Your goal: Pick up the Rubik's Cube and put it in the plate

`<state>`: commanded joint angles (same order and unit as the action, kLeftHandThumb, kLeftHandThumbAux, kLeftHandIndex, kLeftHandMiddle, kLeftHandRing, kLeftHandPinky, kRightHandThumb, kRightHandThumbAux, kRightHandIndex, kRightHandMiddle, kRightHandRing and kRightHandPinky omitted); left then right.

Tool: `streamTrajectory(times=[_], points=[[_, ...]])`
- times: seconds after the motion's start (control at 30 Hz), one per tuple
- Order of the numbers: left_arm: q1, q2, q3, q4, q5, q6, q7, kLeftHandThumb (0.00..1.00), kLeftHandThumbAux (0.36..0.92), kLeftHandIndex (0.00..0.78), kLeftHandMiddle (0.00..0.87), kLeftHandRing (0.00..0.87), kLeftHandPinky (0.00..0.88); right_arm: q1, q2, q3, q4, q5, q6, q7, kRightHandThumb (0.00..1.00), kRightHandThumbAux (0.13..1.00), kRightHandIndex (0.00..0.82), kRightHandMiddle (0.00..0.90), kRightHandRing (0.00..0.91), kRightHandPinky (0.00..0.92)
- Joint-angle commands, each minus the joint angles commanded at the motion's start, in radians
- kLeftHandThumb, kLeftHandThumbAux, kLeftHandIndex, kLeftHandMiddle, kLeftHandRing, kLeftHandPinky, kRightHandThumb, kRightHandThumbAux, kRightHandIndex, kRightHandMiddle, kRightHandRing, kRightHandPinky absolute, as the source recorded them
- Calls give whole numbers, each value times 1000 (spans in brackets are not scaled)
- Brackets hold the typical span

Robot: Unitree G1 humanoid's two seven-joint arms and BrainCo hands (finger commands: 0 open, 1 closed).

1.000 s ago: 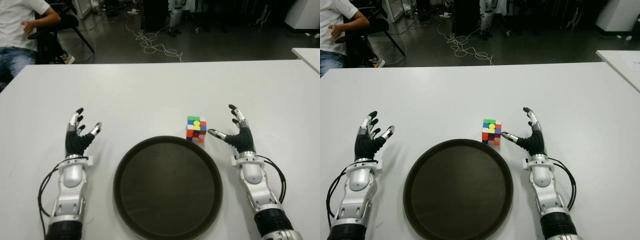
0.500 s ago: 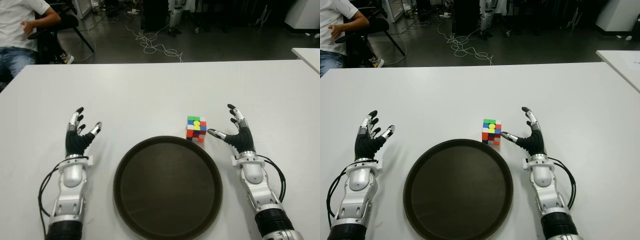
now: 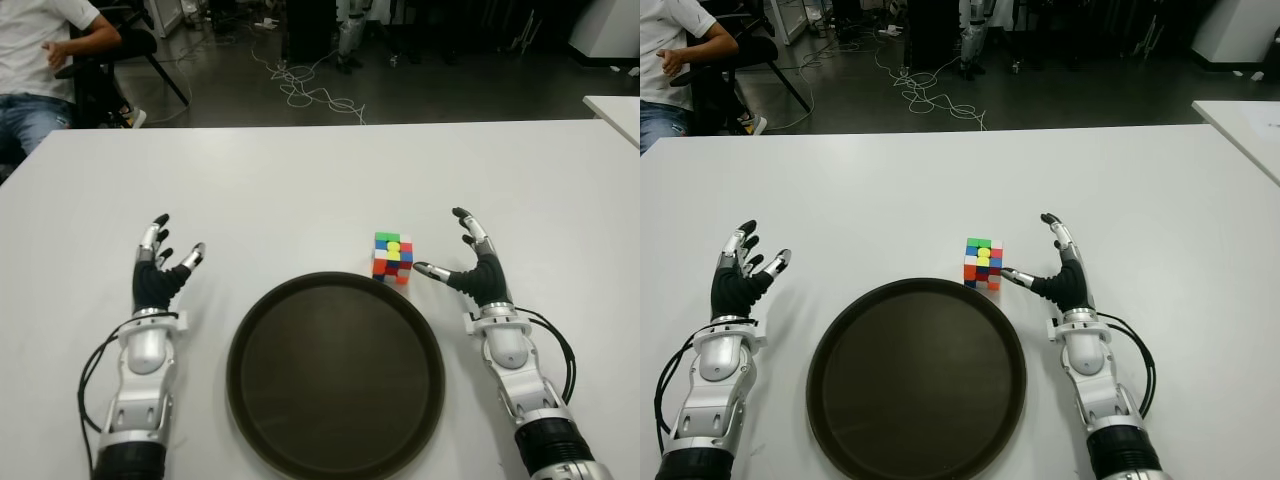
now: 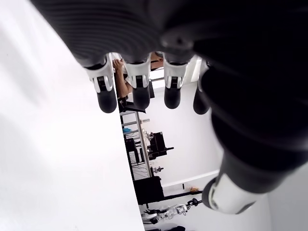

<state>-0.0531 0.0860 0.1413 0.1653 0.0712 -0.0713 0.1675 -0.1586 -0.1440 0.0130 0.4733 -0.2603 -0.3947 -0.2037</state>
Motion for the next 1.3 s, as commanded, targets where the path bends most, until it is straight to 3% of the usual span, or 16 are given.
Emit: streamTrajectory(times=[0.23,0.47,0.63,0.83,1.0,1.13,1.3], points=[[-6,1,7,-4,-5,10,5,0,736,0,0,0,11,-5,-2,3,10,-25,-5,-31,0,783,0,0,0,0],[-22,4,15,19,7,6,28,0,763,0,0,0,1,-24,-9,2,36,-32,-26,-49,0,787,0,0,0,0],[-37,17,12,42,25,-7,44,0,728,0,0,0,22,-34,-11,1,37,-29,-37,-54,0,777,0,0,0,1],[-177,93,27,393,89,-159,146,0,672,0,0,0,65,-42,-22,5,25,-42,-21,-48,0,722,0,0,0,10],[-200,97,3,455,143,-197,231,0,681,0,0,0,48,-57,-25,4,35,-42,-14,-44,0,701,0,0,0,14],[-230,136,-16,530,191,-229,281,0,694,0,0,0,35,-130,-55,2,112,-51,-28,-46,0,693,0,0,0,7],[-269,161,-26,613,200,-255,295,0,696,0,0,0,40,-184,-82,13,170,-73,-56,-61,0,705,0,0,0,23]])
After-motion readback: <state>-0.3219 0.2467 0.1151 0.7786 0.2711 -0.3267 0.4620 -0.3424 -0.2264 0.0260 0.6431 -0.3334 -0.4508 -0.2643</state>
